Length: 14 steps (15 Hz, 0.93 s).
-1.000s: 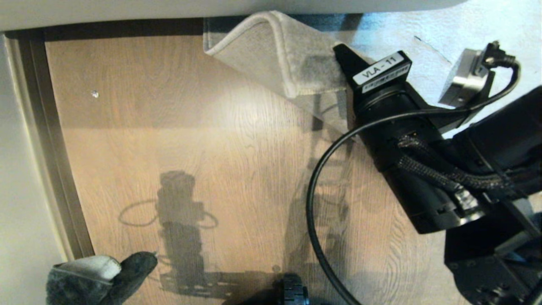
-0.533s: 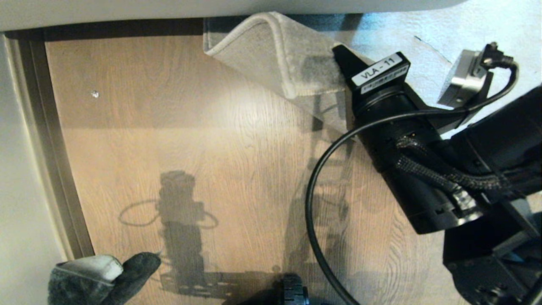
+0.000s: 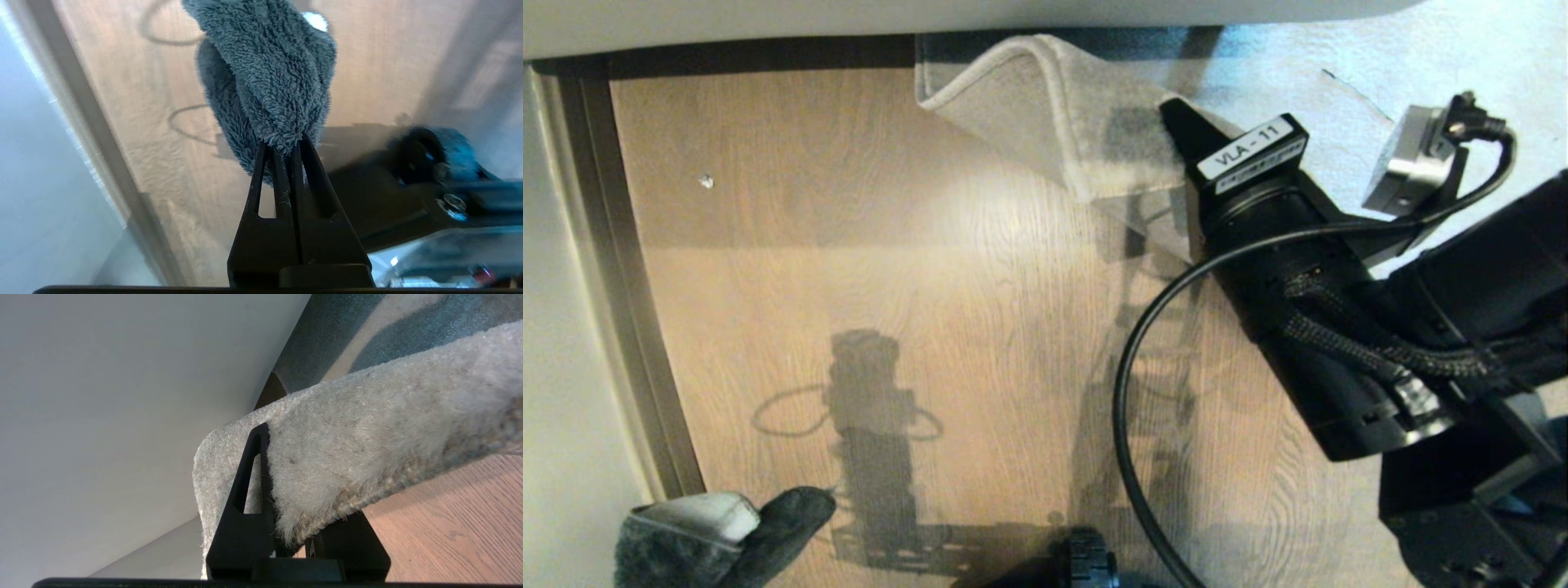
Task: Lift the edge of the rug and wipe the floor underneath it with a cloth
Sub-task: Lay down the carpet
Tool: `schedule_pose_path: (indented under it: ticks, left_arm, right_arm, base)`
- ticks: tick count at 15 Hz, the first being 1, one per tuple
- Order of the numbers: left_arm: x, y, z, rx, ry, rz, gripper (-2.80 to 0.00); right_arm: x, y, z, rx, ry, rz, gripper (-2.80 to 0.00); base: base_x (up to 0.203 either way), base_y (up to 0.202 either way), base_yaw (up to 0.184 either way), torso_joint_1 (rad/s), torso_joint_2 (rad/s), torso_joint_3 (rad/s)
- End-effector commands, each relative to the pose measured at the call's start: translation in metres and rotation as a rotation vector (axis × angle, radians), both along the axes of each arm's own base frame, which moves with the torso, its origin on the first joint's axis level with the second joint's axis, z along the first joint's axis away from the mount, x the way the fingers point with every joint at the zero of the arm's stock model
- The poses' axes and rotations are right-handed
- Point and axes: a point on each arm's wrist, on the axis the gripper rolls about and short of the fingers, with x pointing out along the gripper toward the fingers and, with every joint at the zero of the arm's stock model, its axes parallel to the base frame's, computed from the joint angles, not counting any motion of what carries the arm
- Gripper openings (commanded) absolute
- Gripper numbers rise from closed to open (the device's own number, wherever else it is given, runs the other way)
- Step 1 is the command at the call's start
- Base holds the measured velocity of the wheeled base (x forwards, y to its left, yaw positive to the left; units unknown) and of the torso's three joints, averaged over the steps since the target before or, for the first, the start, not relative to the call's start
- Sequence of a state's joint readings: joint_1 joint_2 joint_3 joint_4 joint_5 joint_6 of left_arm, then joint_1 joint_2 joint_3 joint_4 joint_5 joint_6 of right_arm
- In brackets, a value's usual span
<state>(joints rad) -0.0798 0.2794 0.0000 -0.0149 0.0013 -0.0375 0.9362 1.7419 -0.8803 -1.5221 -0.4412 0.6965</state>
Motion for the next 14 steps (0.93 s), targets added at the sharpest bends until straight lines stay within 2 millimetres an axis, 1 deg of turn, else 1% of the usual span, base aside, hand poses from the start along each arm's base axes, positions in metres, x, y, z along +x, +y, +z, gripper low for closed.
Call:
schedule_pose_path:
  ticks: [1,4,6,8,11,14]
  left_arm:
    - [0.000,0.000,0.000,-0.001,-0.003,0.056,-2.80]
    - [-0.008,0.000,0.000,-0.005,-0.105,0.071,-2.80]
    - [-0.015,0.000,-0.001,-0.009,-0.186,0.072,-2.80]
    - [-0.021,0.000,-0.003,-0.012,-0.271,0.074,-2.80]
    - [-0.022,0.000,-0.003,-0.013,-0.280,0.074,-2.80]
    - [-0.022,0.000,-0.003,-0.012,-0.280,0.076,-2.80]
  right_arm:
    - [-0.002,-0.003,0.003,0.039,-0.024,-0.001,-2.80]
    - [-0.003,-0.001,0.006,0.047,-0.029,0.006,-2.80]
    - [-0.004,0.002,0.003,0.043,-0.024,0.016,-2.80]
    - [-0.008,0.004,0.005,0.045,-0.027,0.027,-2.80]
    - [-0.009,0.003,0.005,0.044,-0.028,0.024,-2.80]
    - [-0.010,0.002,0.000,0.027,-0.013,0.026,-2.80]
  base:
    - [0.000,0.000,0.000,0.000,0.00,0.000]
    - [0.000,0.000,0.000,0.000,0.00,0.000]
    - [0.000,0.000,0.000,0.000,0.00,0.000]
    - [0.000,0.000,0.000,0.000,0.00,0.000]
    - [0.000,0.000,0.000,0.000,0.00,0.000]
    - [0.000,0.000,0.000,0.000,0.00,0.000]
